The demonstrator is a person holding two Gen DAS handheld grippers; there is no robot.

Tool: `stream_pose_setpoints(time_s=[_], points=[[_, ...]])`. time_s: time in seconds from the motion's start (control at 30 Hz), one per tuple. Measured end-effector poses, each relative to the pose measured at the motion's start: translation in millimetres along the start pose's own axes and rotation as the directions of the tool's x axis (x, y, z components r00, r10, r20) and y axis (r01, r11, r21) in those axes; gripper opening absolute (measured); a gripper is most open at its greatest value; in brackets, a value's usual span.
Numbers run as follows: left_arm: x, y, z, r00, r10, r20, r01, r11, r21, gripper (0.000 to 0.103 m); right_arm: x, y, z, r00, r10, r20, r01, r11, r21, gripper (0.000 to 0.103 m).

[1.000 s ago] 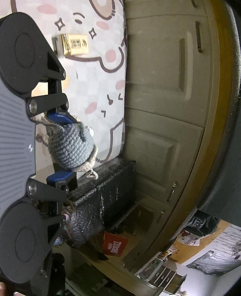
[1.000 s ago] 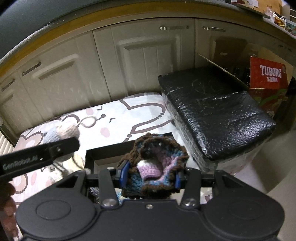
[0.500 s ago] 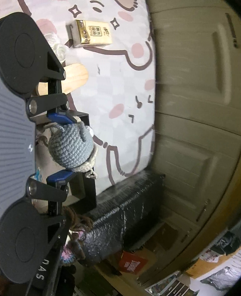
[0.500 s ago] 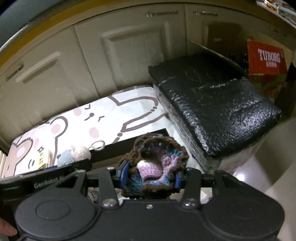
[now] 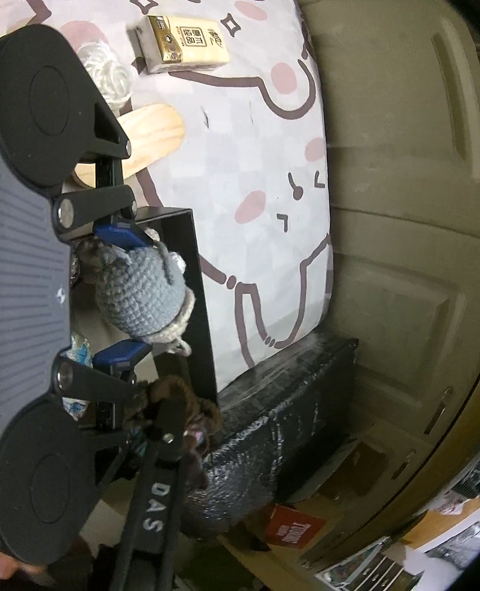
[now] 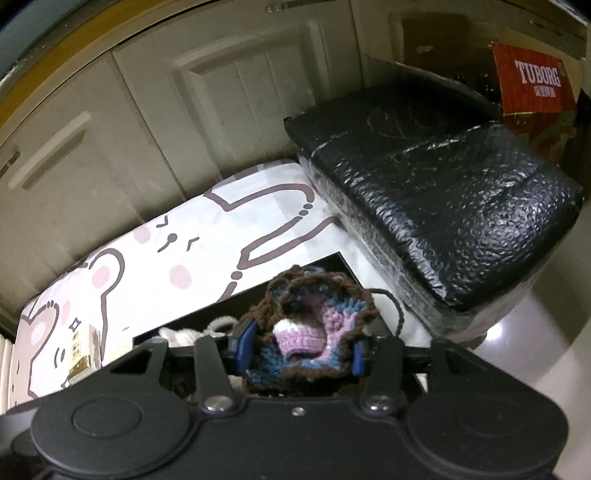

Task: Organize objects
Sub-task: 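Lower the mouse and crocheted pouch into the black box and open both grippers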

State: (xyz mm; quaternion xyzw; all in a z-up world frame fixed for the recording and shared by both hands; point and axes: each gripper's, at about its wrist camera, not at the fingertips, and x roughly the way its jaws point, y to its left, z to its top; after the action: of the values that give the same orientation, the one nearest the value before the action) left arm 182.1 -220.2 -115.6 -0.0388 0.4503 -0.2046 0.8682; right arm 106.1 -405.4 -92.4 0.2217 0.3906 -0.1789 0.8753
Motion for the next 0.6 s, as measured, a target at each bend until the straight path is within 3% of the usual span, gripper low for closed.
stream_pose_setpoints(time_s=[0.17,0.6], points=[[-2.6,-7.8,1.1,1.000,-0.004,0.004,0.004,0.999,0.044,0.071,0.7,-1.1,2.3,1.000,-0.021,0.005,0.021,1.000,0.013,0.067],[-22.2,-11.5,1.6,1.000,0.019,0.025,-0.021,0.997,0.078,0.073,-9.8,-0.9,2.6,1.000,0.002,-0.001,-0.002,1.000,0.016,0.067]])
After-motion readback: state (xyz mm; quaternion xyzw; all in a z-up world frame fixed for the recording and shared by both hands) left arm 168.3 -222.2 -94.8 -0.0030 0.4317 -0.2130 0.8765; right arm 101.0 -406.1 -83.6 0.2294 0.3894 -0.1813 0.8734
